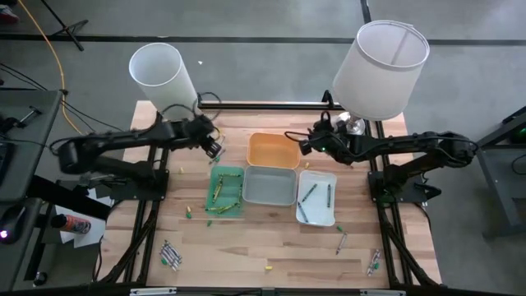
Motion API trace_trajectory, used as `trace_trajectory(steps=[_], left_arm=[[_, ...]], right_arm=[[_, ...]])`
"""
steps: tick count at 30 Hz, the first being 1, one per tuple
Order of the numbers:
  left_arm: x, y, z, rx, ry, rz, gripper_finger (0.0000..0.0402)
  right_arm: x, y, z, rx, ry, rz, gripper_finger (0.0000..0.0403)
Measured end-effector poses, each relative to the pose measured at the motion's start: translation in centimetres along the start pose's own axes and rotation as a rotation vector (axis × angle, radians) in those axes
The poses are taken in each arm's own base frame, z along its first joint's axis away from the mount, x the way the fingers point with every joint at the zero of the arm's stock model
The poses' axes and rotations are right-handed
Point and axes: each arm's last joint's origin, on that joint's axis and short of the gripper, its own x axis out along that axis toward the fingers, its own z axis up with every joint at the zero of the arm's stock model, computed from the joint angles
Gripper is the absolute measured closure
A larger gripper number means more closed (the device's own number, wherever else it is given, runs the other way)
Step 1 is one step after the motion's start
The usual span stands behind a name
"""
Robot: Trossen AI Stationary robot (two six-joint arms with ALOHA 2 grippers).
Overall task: Sort crayons
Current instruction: Put the blue crayon into the white bin
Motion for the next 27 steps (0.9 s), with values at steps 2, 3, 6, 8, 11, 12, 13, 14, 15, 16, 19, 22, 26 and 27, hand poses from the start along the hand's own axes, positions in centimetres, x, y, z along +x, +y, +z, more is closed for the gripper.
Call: trace_trajectory(steps=[2,3,6,8,11,12,13,14,15,16,19,22,26,27], left_arm=[[1.5,-0.6,-0.1,0.032,0.084,0.036,0.0248],[2.2,-0.8,0.0,0.040,0.109,0.051,0.0248],[4.3,-1.0,0.3,0.047,0.176,0.096,0.0248],[5.5,-0.7,0.8,0.042,0.205,0.139,0.0248],[6.8,0.0,1.4,0.026,0.223,0.220,0.0248],[7.2,0.1,1.5,0.026,0.226,0.238,0.0248],[7.7,0.3,1.6,0.029,0.222,0.247,0.0248],[8.0,0.4,1.8,0.034,0.215,0.248,0.0248],[8.4,0.6,1.9,0.042,0.210,0.251,0.0248],[8.7,0.7,2.0,0.047,0.204,0.252,0.0248],[9.5,1.2,2.2,0.069,0.201,0.254,0.0248],[10.1,1.6,2.4,0.081,0.197,0.240,0.0248],[10.4,2.4,2.3,0.067,0.233,0.200,0.0248],[10.5,2.6,2.3,0.065,0.237,0.200,0.0248]], right_arm=[[0.0,0.1,0.0,-0.021,0.013,0.025,0.0293],[0.0,0.1,-0.1,-0.030,0.019,0.033,0.0293],[0.0,0.2,-0.1,-0.034,0.028,0.053,0.0293],[0.0,0.2,-0.1,-0.031,0.028,0.060,0.0293],[0.0,0.2,-0.1,-0.030,0.035,0.073,0.0293],[0.0,0.3,-0.1,-0.029,0.042,0.085,0.0293],[0.0,0.3,-0.1,-0.026,0.047,0.095,0.0293],[0.0,0.3,-0.1,-0.015,0.052,0.104,0.0293],[0.0,0.3,-0.1,-0.003,0.056,0.108,0.0293],[0.0,0.3,-0.1,0.007,0.059,0.113,0.0293],[0.0,0.4,-0.2,0.040,0.068,0.125,0.0293],[0.0,0.4,-0.2,0.064,0.077,0.137,0.0293],[0.0,0.4,-0.2,0.067,0.073,0.137,0.0293],[0.0,0.4,-0.2,0.054,0.072,0.137,0.0293]])
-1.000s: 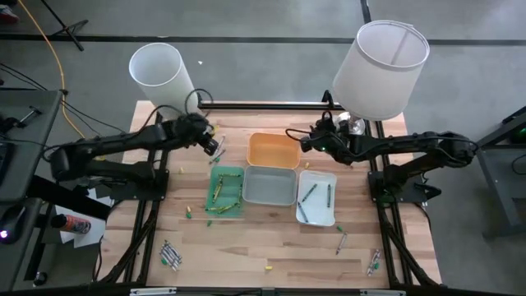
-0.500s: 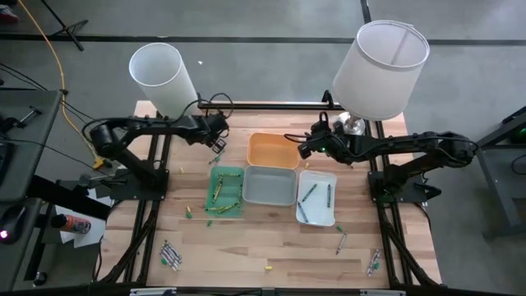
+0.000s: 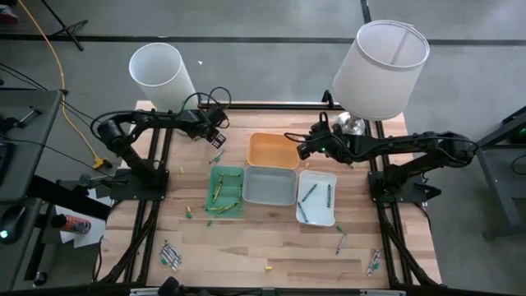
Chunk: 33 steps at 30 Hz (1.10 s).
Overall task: Sort crayons
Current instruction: Put the blue crayon into the white bin
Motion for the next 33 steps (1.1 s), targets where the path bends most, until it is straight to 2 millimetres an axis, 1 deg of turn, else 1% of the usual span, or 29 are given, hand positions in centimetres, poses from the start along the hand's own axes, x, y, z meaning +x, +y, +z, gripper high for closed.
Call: trace_trajectory(steps=[6,10,12,15,20,21,25,28,33], left_arm=[[0.4,0.8,-0.1,-0.046,0.039,-0.048,0.0248],[0.4,0.8,-0.2,-0.077,0.059,-0.093,0.0249],[0.3,0.6,-0.4,-0.081,0.072,-0.101,0.0258],[0.2,0.3,-0.5,-0.073,0.080,-0.103,0.0292],[0.1,0.2,-0.6,-0.053,0.081,-0.105,0.0382],[0.1,0.1,-0.6,-0.040,0.080,-0.105,0.0391],[-0.2,-0.4,-0.8,-0.006,0.085,-0.108,0.0389],[-0.4,-1.1,-0.9,0.047,0.080,-0.118,0.0399],[-1.4,-2.2,-1.5,0.133,0.095,-0.158,0.0401]], right_arm=[[0.0,0.0,0.0,-0.034,0.001,0.002,0.0293],[0.0,0.0,0.0,-0.059,0.001,0.002,0.0293],[0.0,0.0,0.0,-0.063,0.001,0.003,0.0293],[0.0,0.0,0.0,-0.062,-0.001,0.004,0.0293],[0.0,0.1,0.0,-0.045,0.010,0.024,0.0293],[0.0,0.1,0.0,-0.028,0.016,0.034,0.0293],[0.0,0.3,-0.1,-0.005,0.047,0.084,0.0293],[-0.1,0.4,-0.2,0.001,0.071,0.124,0.0293],[-0.1,0.4,-0.2,0.025,0.074,0.125,0.0293]])
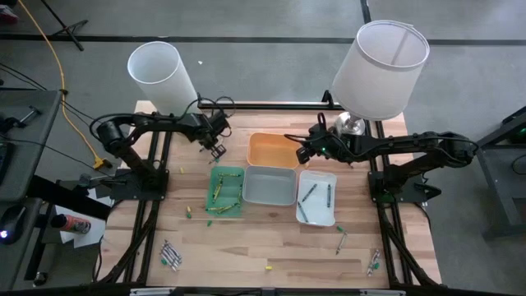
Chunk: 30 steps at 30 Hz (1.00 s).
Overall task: Sort crayons
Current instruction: Put the blue crayon into the white bin
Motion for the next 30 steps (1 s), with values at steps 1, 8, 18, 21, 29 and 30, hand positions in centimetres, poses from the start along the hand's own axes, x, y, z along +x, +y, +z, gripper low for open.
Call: trace_trajectory(steps=[1,8,18,21,29,30], left_arm=[[-0.3,-0.2,-0.2,0.011,0.004,0.001,0.0401],[-4.2,-0.6,-0.3,-0.015,-0.159,-0.005,0.0401],[-12.2,-3.1,-0.7,-0.022,-0.740,-0.221,0.0401],[-13.4,-4.3,-1.0,0.037,-0.979,-0.335,0.0401],[-12.4,-6.6,-3.1,0.125,-1.369,-0.688,0.0401],[-12.1,-6.9,-3.4,0.132,-1.380,-0.703,0.0401]], right_arm=[[0.0,0.0,0.0,-0.008,-0.002,-0.002,0.0293],[0.0,0.0,0.0,-0.053,-0.002,-0.003,0.0293],[-0.1,0.9,0.5,-0.269,-0.041,0.130,0.0293],[-0.6,2.0,1.0,-0.350,-0.118,0.240,0.0293],[-2.5,5.1,1.4,-0.496,-0.283,0.613,0.0293],[-2.7,5.4,1.3,-0.513,-0.293,0.637,0.0293]])
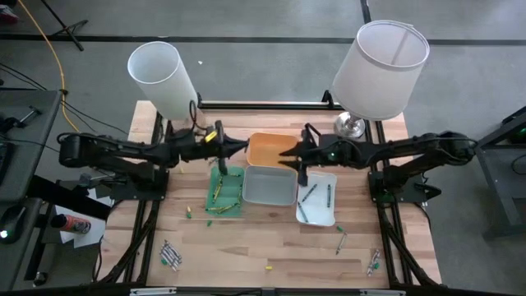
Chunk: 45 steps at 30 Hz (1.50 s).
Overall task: Sort crayons
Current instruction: Put the blue crayon into the white bin
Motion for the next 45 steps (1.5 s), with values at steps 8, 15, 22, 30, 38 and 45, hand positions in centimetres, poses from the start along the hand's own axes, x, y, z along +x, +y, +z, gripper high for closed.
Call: trace_trajectory(steps=[8,15,22,30,38,45], left_arm=[[0.1,-1.5,-1.3,-0.003,-0.071,-0.068,0.0401],[0.1,-1.2,-0.7,0.095,-0.127,-0.044,0.0401],[0.0,-0.6,-0.5,0.231,-0.135,-0.015,0.0401],[0.3,-0.5,-0.1,0.110,-0.148,-0.015,0.0401],[1.6,-2.6,3.1,-0.220,-0.236,-0.123,0.0401],[4.0,-4.7,5.9,-0.148,-0.053,-0.181,0.0401]], right_arm=[[-0.1,2.0,0.3,-0.032,-0.034,0.069,0.0293],[-0.1,1.9,0.4,-0.099,-0.046,-0.021,0.0293],[-0.1,0.6,1.1,-0.238,-0.107,-0.081,0.0293],[-0.2,-0.3,1.8,-0.204,-0.182,-0.111,0.0293],[-0.3,0.9,2.3,0.364,-0.242,0.010,0.0293],[-1.2,3.8,6.6,0.383,-0.347,0.183,0.0293]])
